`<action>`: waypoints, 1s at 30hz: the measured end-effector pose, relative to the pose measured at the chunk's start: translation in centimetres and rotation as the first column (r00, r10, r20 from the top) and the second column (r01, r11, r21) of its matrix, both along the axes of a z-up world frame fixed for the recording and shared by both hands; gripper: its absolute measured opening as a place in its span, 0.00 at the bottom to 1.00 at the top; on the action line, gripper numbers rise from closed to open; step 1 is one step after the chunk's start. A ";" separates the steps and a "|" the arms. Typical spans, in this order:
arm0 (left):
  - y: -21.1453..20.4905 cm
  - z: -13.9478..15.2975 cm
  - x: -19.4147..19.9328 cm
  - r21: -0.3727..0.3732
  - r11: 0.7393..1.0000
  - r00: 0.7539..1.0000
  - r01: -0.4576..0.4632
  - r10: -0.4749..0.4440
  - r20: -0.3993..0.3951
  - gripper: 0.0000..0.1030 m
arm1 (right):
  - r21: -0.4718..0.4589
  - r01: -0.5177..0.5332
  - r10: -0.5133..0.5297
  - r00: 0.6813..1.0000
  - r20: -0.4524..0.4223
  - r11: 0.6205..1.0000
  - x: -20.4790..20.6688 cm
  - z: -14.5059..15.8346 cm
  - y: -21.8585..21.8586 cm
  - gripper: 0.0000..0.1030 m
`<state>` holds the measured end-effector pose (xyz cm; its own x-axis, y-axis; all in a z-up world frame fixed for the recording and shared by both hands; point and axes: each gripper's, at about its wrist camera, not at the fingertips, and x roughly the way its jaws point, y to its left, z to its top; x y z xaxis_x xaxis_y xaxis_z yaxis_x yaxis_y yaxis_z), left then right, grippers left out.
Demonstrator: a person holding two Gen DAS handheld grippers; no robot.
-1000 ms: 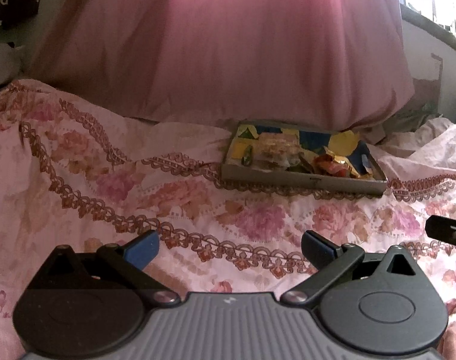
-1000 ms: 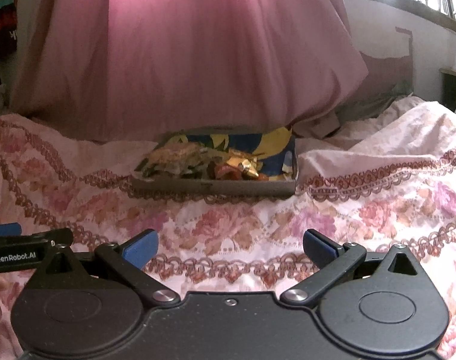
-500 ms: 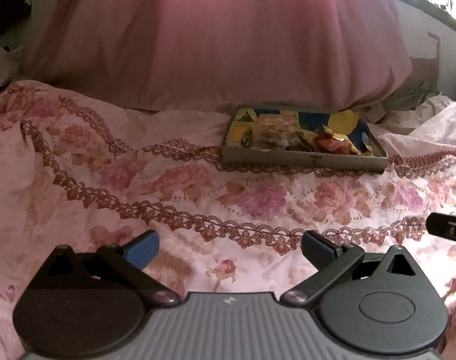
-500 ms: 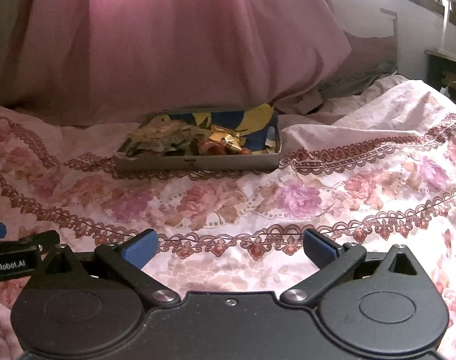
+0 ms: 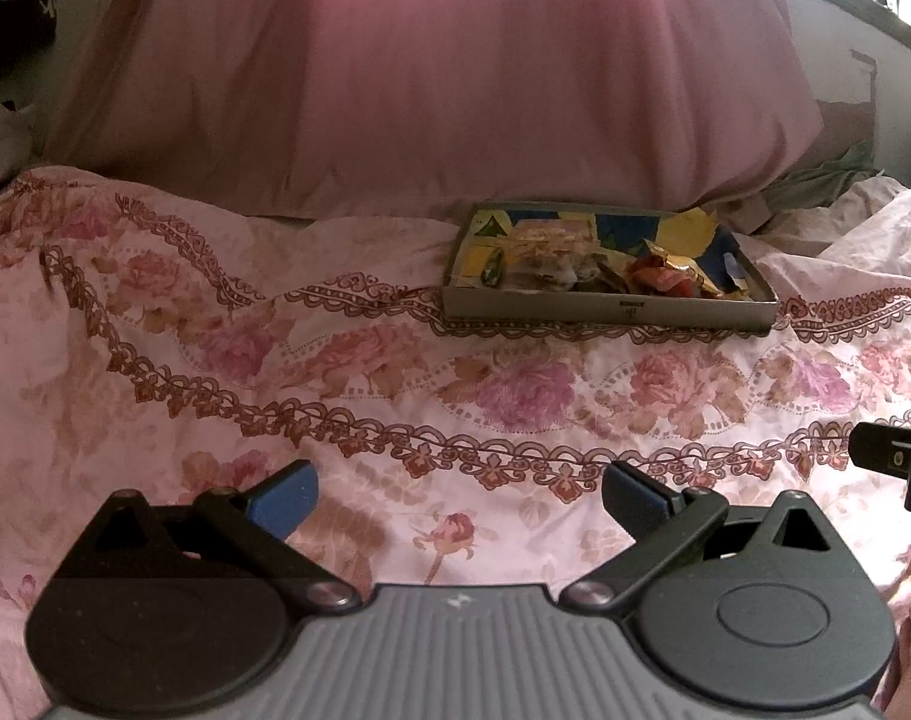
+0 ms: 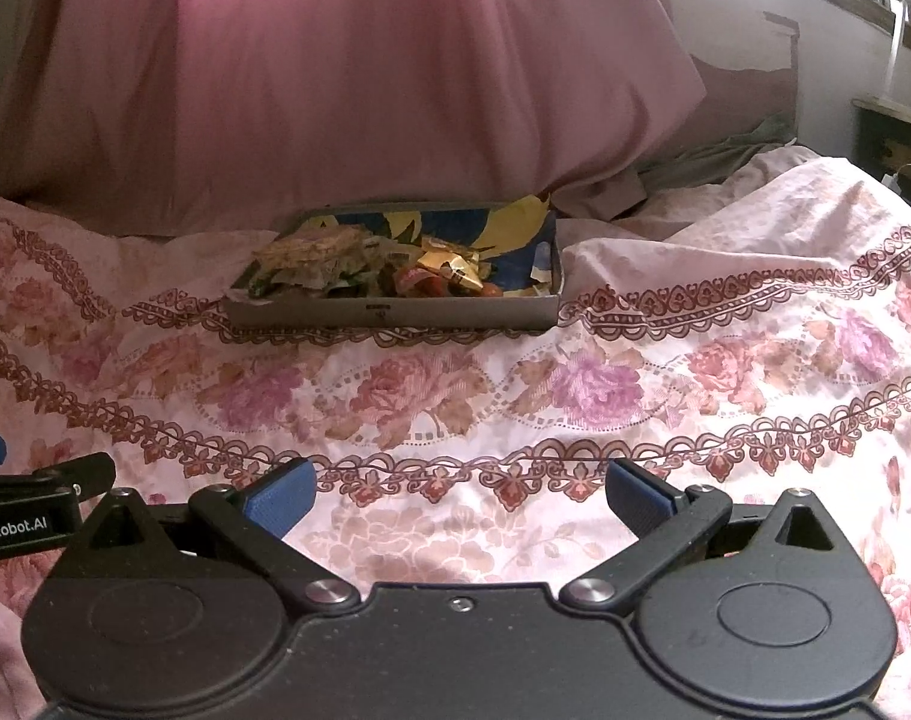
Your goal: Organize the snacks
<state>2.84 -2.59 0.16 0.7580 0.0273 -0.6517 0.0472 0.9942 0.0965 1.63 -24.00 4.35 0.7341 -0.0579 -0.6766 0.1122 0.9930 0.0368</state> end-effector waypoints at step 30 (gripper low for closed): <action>0.1 -0.2 -0.1 -0.003 1.000 1.000 -0.003 0.003 -0.003 1.00 | -0.005 -0.007 0.007 1.000 -0.005 1.000 0.1 -0.1 0.1 0.99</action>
